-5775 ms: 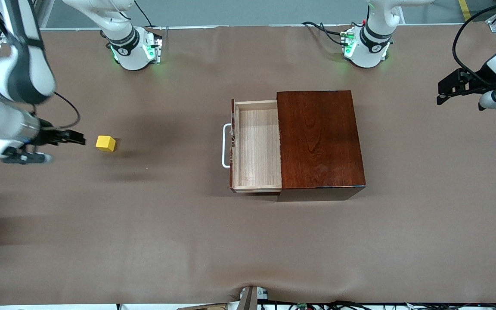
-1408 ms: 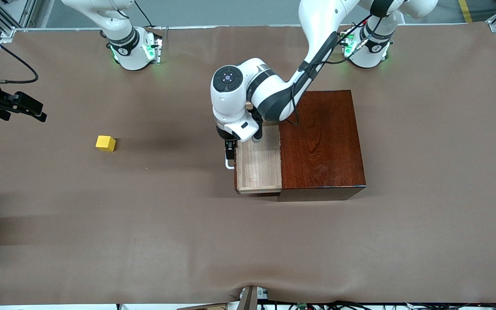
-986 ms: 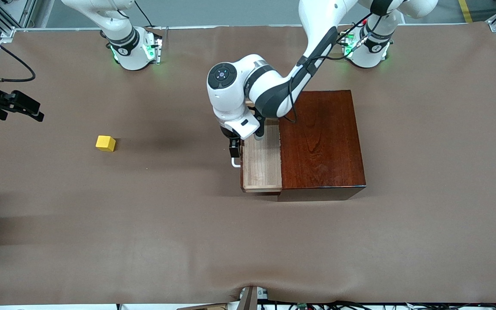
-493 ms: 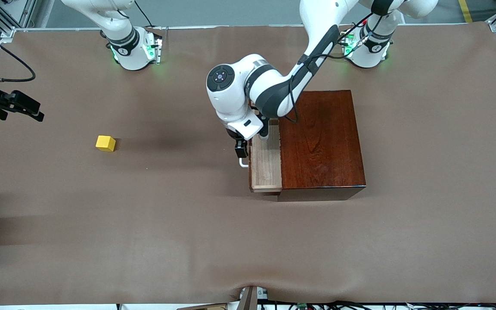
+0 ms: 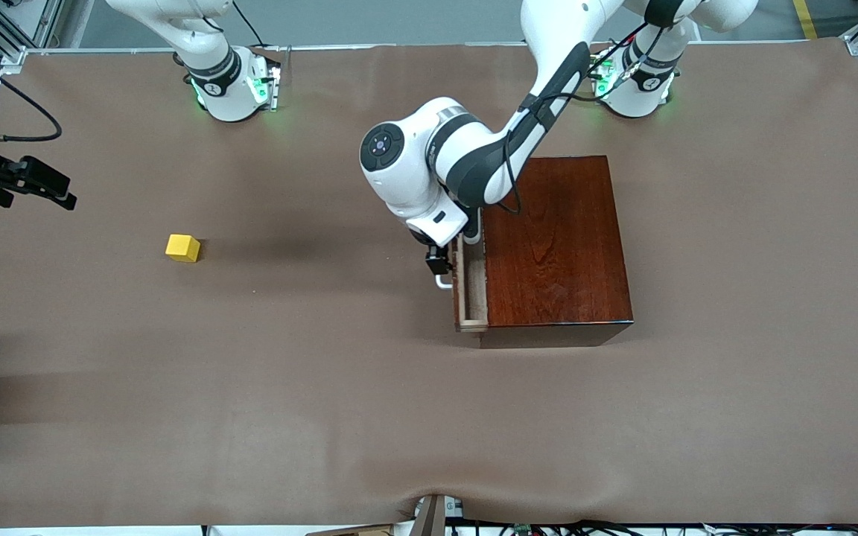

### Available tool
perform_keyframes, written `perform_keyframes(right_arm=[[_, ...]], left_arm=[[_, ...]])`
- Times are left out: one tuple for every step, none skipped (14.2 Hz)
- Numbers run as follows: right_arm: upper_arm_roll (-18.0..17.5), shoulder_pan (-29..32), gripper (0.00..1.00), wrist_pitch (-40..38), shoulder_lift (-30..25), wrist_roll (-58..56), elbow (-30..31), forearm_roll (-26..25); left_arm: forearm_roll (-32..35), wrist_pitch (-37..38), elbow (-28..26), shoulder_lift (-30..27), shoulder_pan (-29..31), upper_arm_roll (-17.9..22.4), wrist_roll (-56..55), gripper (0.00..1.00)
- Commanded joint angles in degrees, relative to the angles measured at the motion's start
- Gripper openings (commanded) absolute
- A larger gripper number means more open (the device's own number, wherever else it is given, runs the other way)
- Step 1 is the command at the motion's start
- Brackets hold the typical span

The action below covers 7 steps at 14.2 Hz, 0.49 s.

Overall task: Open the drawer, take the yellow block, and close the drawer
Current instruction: 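Push the drawer front inward with the left gripper to close it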

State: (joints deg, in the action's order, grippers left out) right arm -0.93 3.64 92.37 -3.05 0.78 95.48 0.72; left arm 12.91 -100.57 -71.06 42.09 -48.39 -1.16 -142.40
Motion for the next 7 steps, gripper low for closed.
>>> perform_keyframes(right_arm=[[-0.04,-0.21,1.00,-0.88,0.42,0.37,-1.26,-0.98],[-0.04,-0.21,1.00,-0.88,0.42,0.37,-1.18,-0.98],[-0.04,-0.21,1.00,-0.88,0.42,0.37,-1.18,-0.98],[-0.04,-0.21,1.00,-0.96,0.42,0.37,-1.26,-0.98],[-0.04,-0.21,1.00,-0.96,0.42,0.37,-1.26,-0.98],[-0.04,-0.21,1.00,-0.96,0.42,0.37,-1.18,-0.98],[-0.04,-0.21,1.00,-0.96,0.42,0.37,-1.18,-0.98]], left_arm=[[3.88,3.96,-1.10,-0.25,0.49,0.55,0.63,1.00],[4.32,4.84,-1.19,-0.25,0.41,0.81,0.63,1.00],[5.02,5.38,-1.28,-0.34,0.41,0.81,0.63,1.00],[5.37,5.82,-1.28,-0.34,0.41,0.81,0.55,1.00],[5.64,6.43,-1.28,-0.25,0.41,0.81,0.54,1.00],[5.81,7.22,-1.36,-0.25,0.32,0.81,0.54,1.00],[5.81,8.01,-1.37,-0.25,0.32,0.81,0.54,1.00]])
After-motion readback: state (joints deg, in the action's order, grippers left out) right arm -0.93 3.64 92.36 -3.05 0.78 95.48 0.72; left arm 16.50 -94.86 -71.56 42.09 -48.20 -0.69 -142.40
